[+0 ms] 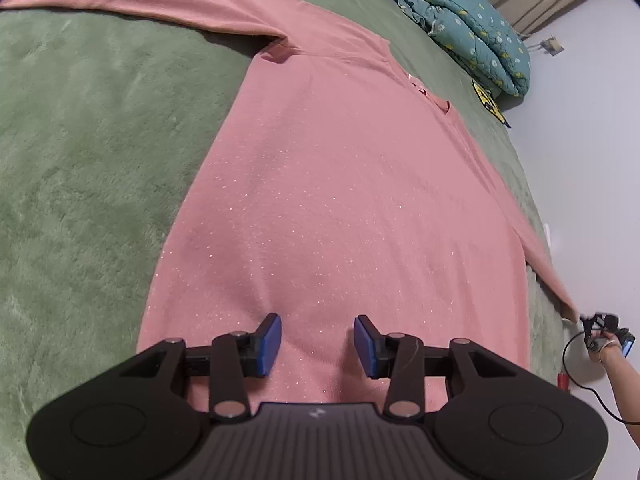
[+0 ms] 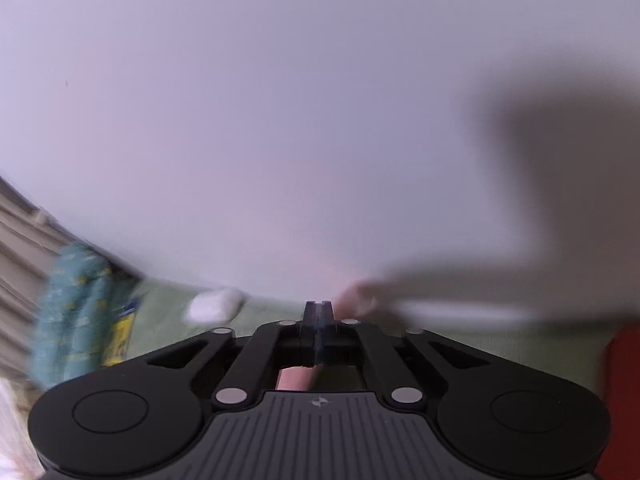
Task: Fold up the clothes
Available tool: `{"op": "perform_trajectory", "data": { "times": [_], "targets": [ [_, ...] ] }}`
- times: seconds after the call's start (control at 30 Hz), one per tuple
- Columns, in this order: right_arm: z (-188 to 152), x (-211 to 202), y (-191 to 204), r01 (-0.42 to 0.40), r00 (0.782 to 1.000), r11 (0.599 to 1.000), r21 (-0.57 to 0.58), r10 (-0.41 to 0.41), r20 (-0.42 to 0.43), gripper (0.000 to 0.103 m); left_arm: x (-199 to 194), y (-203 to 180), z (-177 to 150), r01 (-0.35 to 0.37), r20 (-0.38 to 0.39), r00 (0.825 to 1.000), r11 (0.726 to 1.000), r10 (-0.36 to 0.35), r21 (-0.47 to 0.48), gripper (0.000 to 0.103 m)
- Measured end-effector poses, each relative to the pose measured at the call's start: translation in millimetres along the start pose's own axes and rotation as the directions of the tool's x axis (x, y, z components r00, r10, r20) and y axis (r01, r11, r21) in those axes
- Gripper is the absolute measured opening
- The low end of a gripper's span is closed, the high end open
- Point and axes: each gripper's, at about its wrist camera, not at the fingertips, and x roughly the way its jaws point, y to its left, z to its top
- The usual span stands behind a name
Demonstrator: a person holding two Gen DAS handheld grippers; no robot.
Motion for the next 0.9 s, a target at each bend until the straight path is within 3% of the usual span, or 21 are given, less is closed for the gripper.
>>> {"op": "perform_trajectory", "data": {
  "times": [0.13, 0.23, 0.3, 0.4, 0.43, 0.47, 0.53, 0.57, 0.6, 0.63, 0.67, 0.7, 0.77, 0.8, 0.83, 0.87, 0.9],
  "targets": [
    [-4.4, -5.2, -19.2, 0.021, 0.996, 0.997, 0.078, -0.014, -0.086, 0.006, -3.8, 2.4, 2.2, 0.015, -0.003, 1.000, 1.000, -0.015, -0.018, 0.039],
    [-23.0, -27.6, -11.0, -0.027, 0.993, 1.000, -0.014, 0.025, -0.119, 0.007, -20.4, 5.2, 11.3, 0.019, 0.035, 0.999, 0.999, -0.017, -0.040, 0.039],
    [-46.3, -60.9, 6.9, -0.141, 0.978, 0.980, -0.138, 0.116, -0.175, 0.014, -41.9, 11.4, 22.2, 0.027, 0.104, 0.994, 0.998, -0.021, -0.058, 0.039],
    [-86.8, -117.1, 23.2, -0.319, 0.923, 0.921, -0.224, 0.247, -0.296, 0.022, -84.0, 40.5, 47.8, 0.026, 0.284, 0.959, 0.987, 0.020, -0.159, 0.047],
    [-101.2, -128.1, 23.3, -0.343, 0.906, 0.914, -0.217, 0.261, -0.334, 0.026, -93.5, 54.7, 57.1, 0.010, 0.346, 0.936, 0.975, 0.070, -0.223, 0.058],
    [-115.6, -139.0, 23.4, -0.367, 0.888, 0.907, -0.208, 0.274, -0.370, 0.029, -102.7, 69.7, 66.8, -0.004, 0.404, 0.906, 0.956, 0.127, -0.292, 0.062],
    [-144.3, -161.0, 23.7, -0.413, 0.846, 0.891, -0.189, 0.298, -0.442, 0.031, -116.3, 106.2, 92.1, -0.006, 0.501, 0.830, 0.903, 0.244, -0.429, 0.062],
    [-158.7, -172.0, 23.9, -0.435, 0.823, 0.883, -0.178, 0.310, -0.476, 0.032, -115.6, 118.8, 101.4, 0.002, 0.518, 0.811, 0.883, 0.274, -0.470, 0.062],
    [-173.1, -183.0, 24.0, -0.457, 0.798, 0.874, -0.165, 0.321, -0.510, 0.032, -114.3, 129.7, 109.4, 0.010, 0.528, 0.795, 0.863, 0.300, -0.505, 0.062],
    [-187.4, -194.0, 24.1, -0.478, 0.772, 0.865, -0.152, 0.331, -0.543, 0.032, -108.8, 145.6, 121.9, 0.009, 0.540, 0.765, 0.832, 0.351, -0.554, 0.062],
    [-201.8, -205.0, 24.3, -0.498, 0.745, 0.856, -0.139, 0.340, -0.574, 0.032, -103.2, 154.6, 131.0, -0.020, 0.539, 0.737, 0.810, 0.408, -0.587, 0.062],
    [-216.2, -216.0, 24.4, -0.518, 0.716, 0.847, -0.124, 0.349, -0.605, 0.032, -99.9, 158.1, 135.4, -0.050, 0.529, 0.720, 0.794, 0.450, -0.606, 0.062],
    [-244.9, -237.9, 24.7, -0.554, 0.654, 0.827, -0.092, 0.365, -0.663, 0.032, -89.0, 166.1, 145.3, -0.119, 0.496, 0.659, 0.729, 0.566, -0.674, 0.062],
    [-259.3, -248.9, 24.8, -0.572, 0.621, 0.817, -0.075, 0.371, -0.690, 0.032, -78.9, 173.7, 151.9, -0.125, 0.467, 0.633, 0.677, 0.617, -0.725, 0.062],
    [-272.7, -259.5, 25.5, -0.587, 0.591, 0.807, -0.062, 0.374, -0.714, 0.032, -74.5, 176.5, 154.6, -0.119, 0.461, 0.621, 0.657, 0.634, -0.744, 0.062],
    [-281.3, -268.4, 27.5, -0.596, 0.579, 0.800, -0.070, 0.367, -0.728, 0.032, -71.3, 178.3, 156.5, -0.112, 0.458, 0.612, 0.644, 0.645, -0.757, 0.062],
    [-284.1, -276.3, 28.7, -0.606, 0.577, 0.791, -0.085, 0.363, -0.732, 0.032, -67.3, 178.1, 160.8, -0.110, 0.466, 0.577, 0.628, 0.671, -0.770, 0.063]
  ]
}}
